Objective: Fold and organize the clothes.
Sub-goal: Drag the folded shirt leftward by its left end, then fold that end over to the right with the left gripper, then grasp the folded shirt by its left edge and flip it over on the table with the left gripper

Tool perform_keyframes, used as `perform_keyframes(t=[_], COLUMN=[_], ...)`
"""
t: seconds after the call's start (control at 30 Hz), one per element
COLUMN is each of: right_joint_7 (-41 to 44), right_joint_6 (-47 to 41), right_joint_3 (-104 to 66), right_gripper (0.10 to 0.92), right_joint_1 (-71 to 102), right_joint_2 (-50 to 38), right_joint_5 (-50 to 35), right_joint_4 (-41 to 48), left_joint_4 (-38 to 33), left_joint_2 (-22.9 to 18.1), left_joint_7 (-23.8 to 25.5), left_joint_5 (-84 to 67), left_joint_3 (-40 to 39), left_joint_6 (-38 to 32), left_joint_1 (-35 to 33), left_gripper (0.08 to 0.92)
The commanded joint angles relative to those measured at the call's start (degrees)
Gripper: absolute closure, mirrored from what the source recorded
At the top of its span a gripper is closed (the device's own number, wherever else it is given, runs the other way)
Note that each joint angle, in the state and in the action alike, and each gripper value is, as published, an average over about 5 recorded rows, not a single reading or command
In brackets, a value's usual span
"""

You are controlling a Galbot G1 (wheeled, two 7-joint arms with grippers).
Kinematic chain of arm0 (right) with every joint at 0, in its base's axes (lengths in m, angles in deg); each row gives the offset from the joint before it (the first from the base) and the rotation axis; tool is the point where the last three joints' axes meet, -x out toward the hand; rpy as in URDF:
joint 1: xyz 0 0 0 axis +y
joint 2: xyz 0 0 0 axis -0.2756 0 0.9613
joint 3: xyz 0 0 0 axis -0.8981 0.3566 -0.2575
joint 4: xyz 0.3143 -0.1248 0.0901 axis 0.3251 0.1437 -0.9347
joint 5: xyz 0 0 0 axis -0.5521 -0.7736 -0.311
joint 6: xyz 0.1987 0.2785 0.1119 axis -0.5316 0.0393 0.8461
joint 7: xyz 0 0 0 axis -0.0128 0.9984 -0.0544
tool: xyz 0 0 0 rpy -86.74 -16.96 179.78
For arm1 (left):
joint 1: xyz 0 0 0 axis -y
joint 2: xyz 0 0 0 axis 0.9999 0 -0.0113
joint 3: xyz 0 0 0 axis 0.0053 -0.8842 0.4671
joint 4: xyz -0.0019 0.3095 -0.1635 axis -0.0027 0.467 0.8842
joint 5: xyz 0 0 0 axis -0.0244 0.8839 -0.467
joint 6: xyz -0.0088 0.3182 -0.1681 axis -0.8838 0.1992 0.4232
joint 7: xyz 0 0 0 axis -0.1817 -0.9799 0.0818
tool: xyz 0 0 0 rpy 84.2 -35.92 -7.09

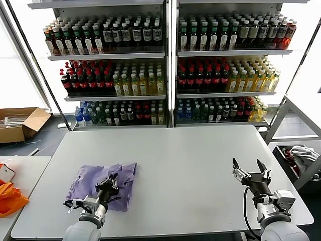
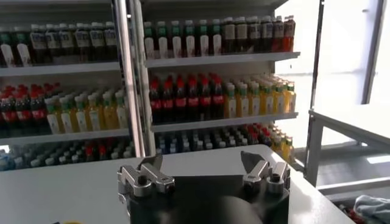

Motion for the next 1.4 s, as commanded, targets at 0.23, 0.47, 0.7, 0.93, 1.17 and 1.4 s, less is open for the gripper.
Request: perform_keyframes(t=[0.23,0.47,0.7,0.93,1.17,1.4], right_joint_7=[0.3,0.1,-0.7,-1.0,-1.2,-1.2], right_joint_6=[0.2,0.6,0.9,1.7,1.8,2.4], right_joint_3=[0.6,0.8,0.8,1.0,2.7,4.4], right_gripper=[0.203,0.203,0.203,0.203,0.203,0.203], right_joint_1=[-0.3,0.0,0.2,0.6,-0.1,0.0], right_joint_2=[0.6,1.1,1.1,0.3,0.3,0.8], right_joint_5=[0.4,0.9,0.9,0.6,0.6,1.3], right_joint_4=[1.4,1.4,1.1,1.8,1.6,2.0], left_joint_4=[2.5,3.1,-6.7,-16.4,-7.6,-0.6], left_joint_2=[-0.8,-1.5,-3.0,0.3,7.5,8.6], left_joint_7=[0.2,0.2,-2.6,-10.5,-8.0,-6.9], left_joint_5=[1.2,-4.9,-31.9,-41.0,-13.8,-8.1], left_joint_3=[-2.5,-4.7,-6.5,1.4,11.6,15.7], left_joint_6=[1.4,0.0,3.8,5.4,3.0,1.5], left_joint_1=[2.2,1.5,-0.5,0.7,-2.3,-3.6], left_gripper=[0.890,0.739,0.531,0.332,0.186,0.177])
